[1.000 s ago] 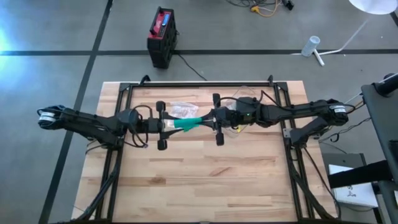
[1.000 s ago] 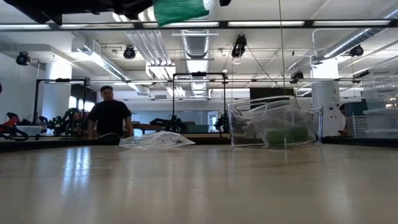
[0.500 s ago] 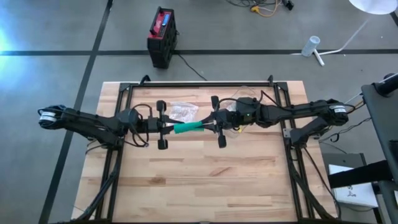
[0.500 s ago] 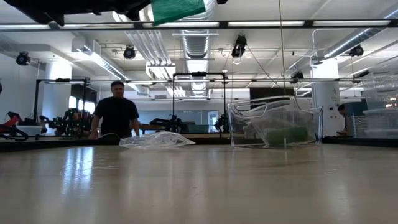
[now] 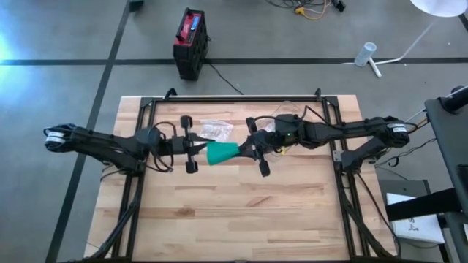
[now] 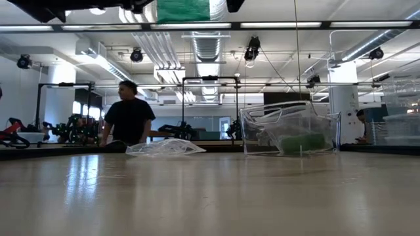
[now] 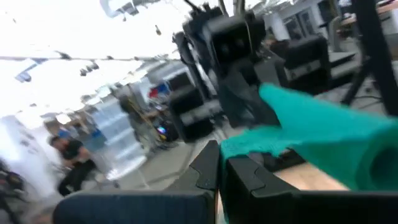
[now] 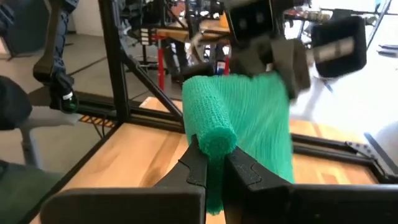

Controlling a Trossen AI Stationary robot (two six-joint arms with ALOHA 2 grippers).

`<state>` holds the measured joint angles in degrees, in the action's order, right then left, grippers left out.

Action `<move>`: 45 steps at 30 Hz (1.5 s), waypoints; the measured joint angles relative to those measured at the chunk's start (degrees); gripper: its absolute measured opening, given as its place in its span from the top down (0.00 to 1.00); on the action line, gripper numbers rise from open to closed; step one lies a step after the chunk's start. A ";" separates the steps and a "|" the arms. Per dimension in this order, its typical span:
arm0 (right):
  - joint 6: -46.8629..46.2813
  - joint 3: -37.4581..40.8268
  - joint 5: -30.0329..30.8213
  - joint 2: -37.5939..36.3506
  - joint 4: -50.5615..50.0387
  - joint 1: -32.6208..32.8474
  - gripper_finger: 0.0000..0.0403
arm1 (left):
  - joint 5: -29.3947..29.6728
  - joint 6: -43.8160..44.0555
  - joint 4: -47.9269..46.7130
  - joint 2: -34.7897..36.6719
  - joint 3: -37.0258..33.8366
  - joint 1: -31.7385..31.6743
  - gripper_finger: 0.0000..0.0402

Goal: Roll bandage
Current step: Roll the dark green bandage

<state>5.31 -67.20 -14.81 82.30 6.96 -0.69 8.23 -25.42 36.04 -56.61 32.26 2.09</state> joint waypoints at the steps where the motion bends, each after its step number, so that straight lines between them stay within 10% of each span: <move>1: -0.61 0.00 0.11 0.00 -0.07 -0.07 0.98 | 0.39 -1.38 -0.12 0.41 0.52 -0.02 1.00; 19: -1.86 0.20 -0.21 0.52 -4.00 0.03 0.98 | 3.15 -13.24 -16.58 -1.15 18.86 -1.43 1.00; 34: -1.83 -2.18 6.90 0.22 -1.95 0.42 0.98 | 3.19 -8.67 -20.14 8.06 3.70 -0.94 0.98; 45: -4.69 -3.56 7.33 0.20 0.47 0.42 0.98 | -4.07 -0.52 -6.49 10.35 -7.27 -0.78 0.63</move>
<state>0.62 -70.76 -7.49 82.50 7.43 -0.27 4.16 -25.93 29.55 -46.26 24.99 1.31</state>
